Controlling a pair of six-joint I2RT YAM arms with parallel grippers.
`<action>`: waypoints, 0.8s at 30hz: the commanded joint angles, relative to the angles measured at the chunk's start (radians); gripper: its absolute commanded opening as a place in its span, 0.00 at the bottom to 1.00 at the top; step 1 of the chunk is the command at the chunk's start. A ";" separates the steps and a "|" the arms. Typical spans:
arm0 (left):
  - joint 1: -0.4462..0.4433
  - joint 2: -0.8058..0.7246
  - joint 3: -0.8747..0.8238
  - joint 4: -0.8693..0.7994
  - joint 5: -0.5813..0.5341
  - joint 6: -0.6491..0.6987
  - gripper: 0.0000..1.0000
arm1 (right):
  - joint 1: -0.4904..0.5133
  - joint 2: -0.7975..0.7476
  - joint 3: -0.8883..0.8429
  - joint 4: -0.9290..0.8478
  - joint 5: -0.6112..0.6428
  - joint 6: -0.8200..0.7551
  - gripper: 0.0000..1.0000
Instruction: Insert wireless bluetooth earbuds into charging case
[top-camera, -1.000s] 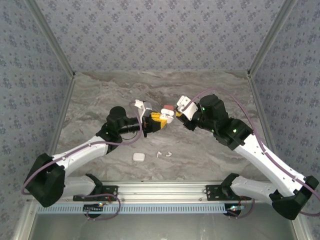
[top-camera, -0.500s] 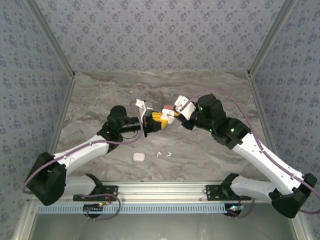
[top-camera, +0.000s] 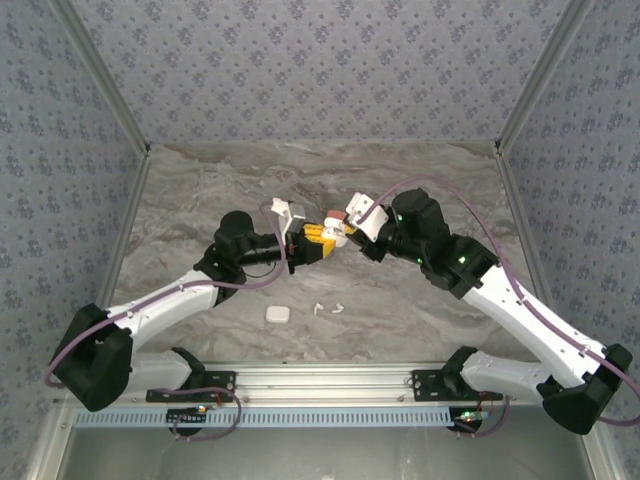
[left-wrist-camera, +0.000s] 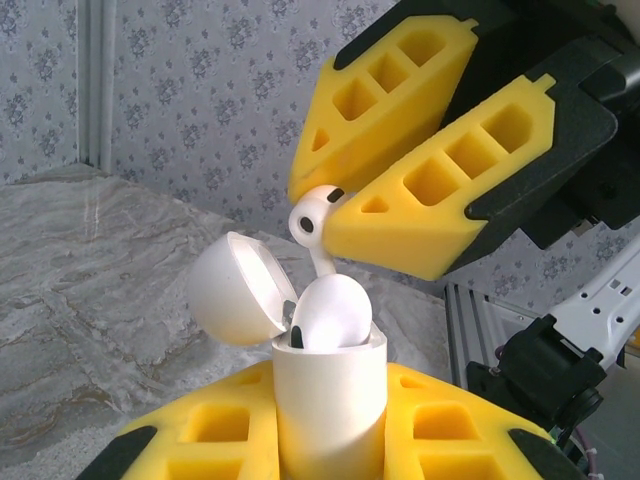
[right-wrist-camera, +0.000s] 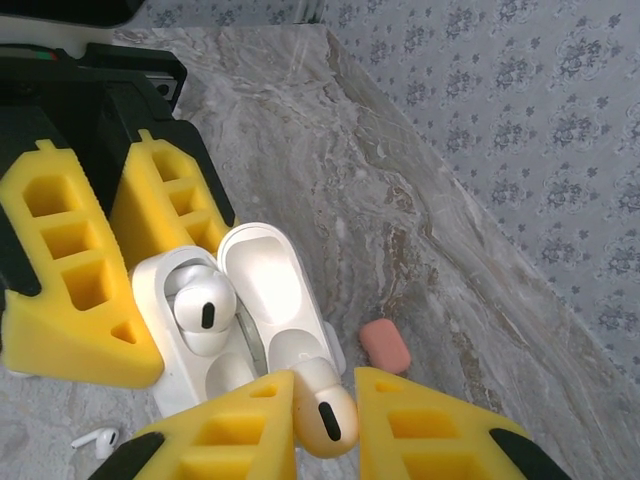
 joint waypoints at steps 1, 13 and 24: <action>-0.010 0.005 0.039 0.046 0.019 -0.005 0.00 | 0.010 0.003 -0.014 -0.017 -0.018 0.010 0.20; -0.014 0.007 0.042 0.045 0.017 -0.002 0.00 | 0.017 0.006 -0.011 -0.041 -0.082 0.019 0.20; -0.017 0.004 0.034 0.071 0.013 -0.008 0.00 | -0.059 -0.034 0.023 -0.043 -0.262 0.083 0.43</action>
